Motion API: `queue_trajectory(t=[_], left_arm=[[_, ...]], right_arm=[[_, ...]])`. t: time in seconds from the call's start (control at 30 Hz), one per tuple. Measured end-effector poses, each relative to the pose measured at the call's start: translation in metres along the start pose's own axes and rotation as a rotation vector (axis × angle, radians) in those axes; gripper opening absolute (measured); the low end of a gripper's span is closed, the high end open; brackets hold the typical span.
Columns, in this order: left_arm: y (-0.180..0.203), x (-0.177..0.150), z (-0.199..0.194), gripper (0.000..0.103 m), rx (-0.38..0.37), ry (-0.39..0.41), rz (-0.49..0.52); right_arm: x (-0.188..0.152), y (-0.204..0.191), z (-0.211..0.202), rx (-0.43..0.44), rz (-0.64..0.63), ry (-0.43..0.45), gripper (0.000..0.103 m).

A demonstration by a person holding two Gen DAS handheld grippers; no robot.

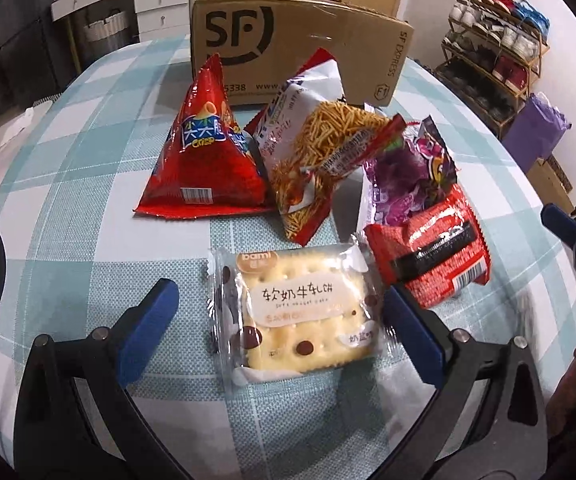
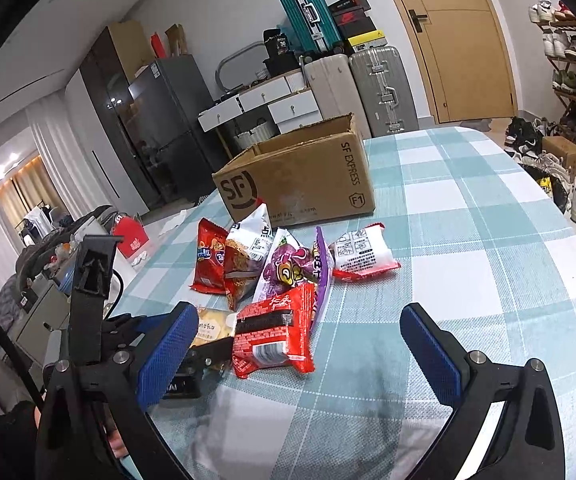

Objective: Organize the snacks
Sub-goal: 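Grasp the cream cake pack with the left tool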

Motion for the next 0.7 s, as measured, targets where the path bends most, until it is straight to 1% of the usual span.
queue_trajectory(t=[0.07,0.13,0.2,0.23,0.3,0.33,0.37,0.4,0.5,0.6,0.7], left_arm=[[0.001,-0.001,0.0,0.102,-0.009,0.004,0.012],[0.0,-0.004,-0.002,0.099,-0.015,0.012,0.019],[-0.003,-0.005,-0.005,0.091,-0.006,0.019,0.028],[-0.004,-0.006,-0.006,0.089,-0.006,0.023,0.031],[-0.007,-0.006,-0.009,0.079,-0.023,0.033,0.044],[-0.008,-0.006,-0.01,0.077,-0.032,0.035,0.04],[-0.01,-0.007,-0.012,0.07,-0.033,0.037,0.041],[-0.013,-0.007,-0.014,0.065,-0.029,0.038,0.046],[-0.02,-0.008,-0.018,0.06,-0.058,0.036,0.035],[-0.025,-0.01,-0.022,0.059,-0.066,0.033,0.029],[-0.031,-0.011,-0.025,0.057,-0.08,0.036,0.002]], right_arm=[[-0.001,-0.001,0.0,0.003,-0.003,0.0,0.103],[-0.002,-0.003,0.001,0.003,-0.01,-0.005,0.103],[-0.003,-0.004,0.002,-0.002,-0.011,-0.01,0.103],[-0.004,-0.005,0.002,0.0,-0.009,-0.012,0.103],[-0.004,-0.005,0.002,-0.001,-0.008,-0.014,0.103],[-0.004,-0.005,0.002,-0.001,-0.008,-0.015,0.103],[-0.004,-0.006,0.003,-0.001,-0.008,-0.016,0.103],[-0.005,-0.007,0.003,-0.002,-0.01,-0.018,0.103],[-0.006,-0.009,0.003,-0.006,-0.019,-0.022,0.103],[-0.008,-0.012,0.004,-0.009,-0.02,-0.03,0.103],[-0.009,-0.014,0.005,-0.013,-0.024,-0.036,0.103]])
Point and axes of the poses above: each gripper's, at about its wrist camera, not at the fingertips, and z roughly the way its jaws point, y to its right, x to its top, the point moved 8 cm from there along z, roughly the way its jaws point, and after that the axes turned 8 degrees about y, right-handed, at the moved point
